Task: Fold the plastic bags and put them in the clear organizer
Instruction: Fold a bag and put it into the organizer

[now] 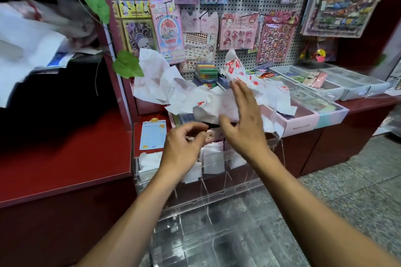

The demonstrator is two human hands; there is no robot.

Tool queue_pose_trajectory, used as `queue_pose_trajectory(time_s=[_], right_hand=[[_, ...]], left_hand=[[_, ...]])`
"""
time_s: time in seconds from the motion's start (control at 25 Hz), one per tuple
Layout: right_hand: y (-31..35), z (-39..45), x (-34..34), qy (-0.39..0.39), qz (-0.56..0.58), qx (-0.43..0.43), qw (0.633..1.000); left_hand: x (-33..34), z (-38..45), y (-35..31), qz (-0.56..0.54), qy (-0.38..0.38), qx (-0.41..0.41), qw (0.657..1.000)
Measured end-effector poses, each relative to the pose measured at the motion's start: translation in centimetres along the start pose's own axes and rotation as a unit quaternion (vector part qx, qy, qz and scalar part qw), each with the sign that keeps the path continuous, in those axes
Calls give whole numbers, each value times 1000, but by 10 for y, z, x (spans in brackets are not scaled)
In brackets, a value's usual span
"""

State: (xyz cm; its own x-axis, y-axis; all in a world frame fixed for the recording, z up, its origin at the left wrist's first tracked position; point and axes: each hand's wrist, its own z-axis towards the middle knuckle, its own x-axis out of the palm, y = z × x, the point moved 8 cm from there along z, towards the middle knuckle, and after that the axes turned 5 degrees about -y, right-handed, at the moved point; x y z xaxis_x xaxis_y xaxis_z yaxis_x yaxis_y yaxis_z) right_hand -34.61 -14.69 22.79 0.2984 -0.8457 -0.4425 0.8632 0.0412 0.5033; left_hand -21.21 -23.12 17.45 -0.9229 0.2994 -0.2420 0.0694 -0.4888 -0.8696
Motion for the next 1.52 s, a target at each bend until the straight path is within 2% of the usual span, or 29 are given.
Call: queue_pose_trajectory(time_s=[0.08, 0.2, 0.28, 0.36, 0.44, 0.52, 0.6, 0.68, 0.76, 0.84, 0.96, 1.04, 1.08, 1.12, 1.16, 1.24, 1.28, 1.32, 1.4, 1.44, 1.52], right_hand=[[46, -8, 16, 32, 7, -107, 994], [111, -33, 46, 106, 65, -215, 969], [140, -50, 62, 150, 124, -234, 953], [155, -61, 78, 186, 171, -213, 944], [163, -70, 99, 247, 211, -167, 931], [163, -78, 121, 292, 240, -75, 923], [151, -82, 142, 272, 253, 62, 926], [133, -90, 166, 258, 243, 199, 914], [127, -104, 197, 312, 254, 304, 863], [133, -122, 222, 385, 266, 363, 806], [152, -142, 248, 425, 314, 394, 752], [160, -138, 260, 376, 357, 401, 755], [159, -130, 264, 335, 363, 395, 775], [159, -120, 265, 304, 359, 376, 798], [162, -111, 265, 291, 353, 351, 817], [167, -99, 269, 288, 377, 318, 821], [165, -97, 273, 293, 396, 318, 810], [164, -97, 276, 296, 412, 322, 799], [159, -99, 283, 301, 416, 329, 793], [154, -101, 285, 298, 410, 336, 794], [144, -100, 284, 275, 426, 363, 782]], left_hand=[[-21, 6, 0, -152, -40, -81, 984], [-54, 5, 11, -353, -92, -169, 916], [-74, 6, 21, -469, -65, -201, 857], [-103, 9, 30, -519, -57, -205, 828], [-140, 4, 51, -494, -119, -237, 828], [-173, -12, 78, -391, -193, -293, 851], [-201, -35, 101, -276, -230, -341, 869], [-222, -58, 115, -210, -245, -384, 865], [-239, -76, 118, -195, -236, -406, 861], [-251, -89, 115, -179, -207, -416, 867], [-255, -105, 109, -130, -92, -442, 883], [-262, -111, 108, -100, -42, -446, 888], [-274, -110, 112, -81, -57, -443, 891], [-290, -107, 117, -64, -105, -436, 892], [-313, -104, 127, -50, -186, -424, 885], [-362, -107, 144, -28, -368, -398, 840], [-381, -112, 151, 5, -426, -384, 819], [-393, -115, 155, 61, -444, -372, 813], [-401, -112, 160, 156, -416, -354, 823], [-405, -108, 157, 161, -419, -339, 826], [-414, -96, 155, 45, -458, -317, 829]])
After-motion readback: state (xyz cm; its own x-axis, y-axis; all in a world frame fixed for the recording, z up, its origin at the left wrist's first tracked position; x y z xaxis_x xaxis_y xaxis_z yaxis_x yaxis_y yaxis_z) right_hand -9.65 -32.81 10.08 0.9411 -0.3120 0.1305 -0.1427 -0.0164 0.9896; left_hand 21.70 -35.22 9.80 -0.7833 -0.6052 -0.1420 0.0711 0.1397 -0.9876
